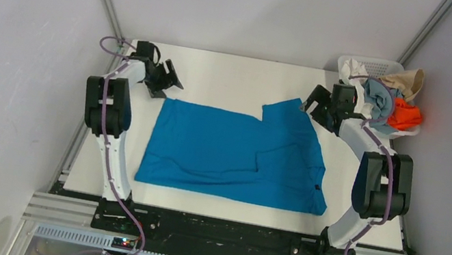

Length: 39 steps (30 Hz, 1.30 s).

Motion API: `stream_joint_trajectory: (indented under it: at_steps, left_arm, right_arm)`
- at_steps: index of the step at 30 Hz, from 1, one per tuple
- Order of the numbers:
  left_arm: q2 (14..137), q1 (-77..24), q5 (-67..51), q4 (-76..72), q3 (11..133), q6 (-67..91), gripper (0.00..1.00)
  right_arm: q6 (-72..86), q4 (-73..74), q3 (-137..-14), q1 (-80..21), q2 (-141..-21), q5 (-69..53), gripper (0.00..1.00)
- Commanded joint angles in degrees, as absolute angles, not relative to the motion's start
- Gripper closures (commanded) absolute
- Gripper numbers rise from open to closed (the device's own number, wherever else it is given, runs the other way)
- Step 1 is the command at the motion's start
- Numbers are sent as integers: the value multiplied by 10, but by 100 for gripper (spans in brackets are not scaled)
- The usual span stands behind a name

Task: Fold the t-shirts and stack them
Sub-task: Grab the side of the flattened tshirt furthest away from the robot with both arms

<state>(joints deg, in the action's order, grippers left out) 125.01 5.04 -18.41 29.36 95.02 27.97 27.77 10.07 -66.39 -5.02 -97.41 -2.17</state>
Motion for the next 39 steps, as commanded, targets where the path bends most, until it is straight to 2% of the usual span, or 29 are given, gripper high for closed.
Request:
stream_joint_trajectory:
  at_steps: [1,4,8,12,18,21,23,25,34,37,38,39]
  left_arm:
    - [1263,39,-221,302,955,272,24]
    - [1254,31,-220,303,946,270,30]
    - [1253,26,-225,306,931,266,47]
    - [1234,22,-212,318,914,259,48]
    - [1194,-27,-45,389,921,229,44]
    - [1198,-33,-40,403,927,220,46]
    - [1203,-33,-37,407,936,221,59]
    - [1207,-33,-39,409,945,221,66]
    - [1228,-33,-47,412,981,213,76]
    - [1233,-33,-58,412,989,210,86]
    - [1235,-33,-63,413,992,208,94]
    - [1236,-33,-63,412,993,206,97]
  right_arm:
    - [283,77,-703,-56,-1003,-56,0]
    - [279,84,-724,-58,-1023,-56,0]
    - [276,107,-754,-64,-1044,-51,0]
    - [257,141,-786,-76,-1059,-28,0]
    - [246,165,-794,-90,-1058,-12,0]
    - [245,167,-795,-94,-1059,-9,0]
    - [245,165,-795,-96,-1060,-10,0]
    - [243,165,-798,-97,-1064,-12,0]
    - [188,205,-910,-115,-1156,17,0]
    - [182,247,-972,-118,-1205,35,5]
    - [182,257,-1005,-119,-1229,42,6]
    - [182,271,-1033,-119,-1240,47,7]
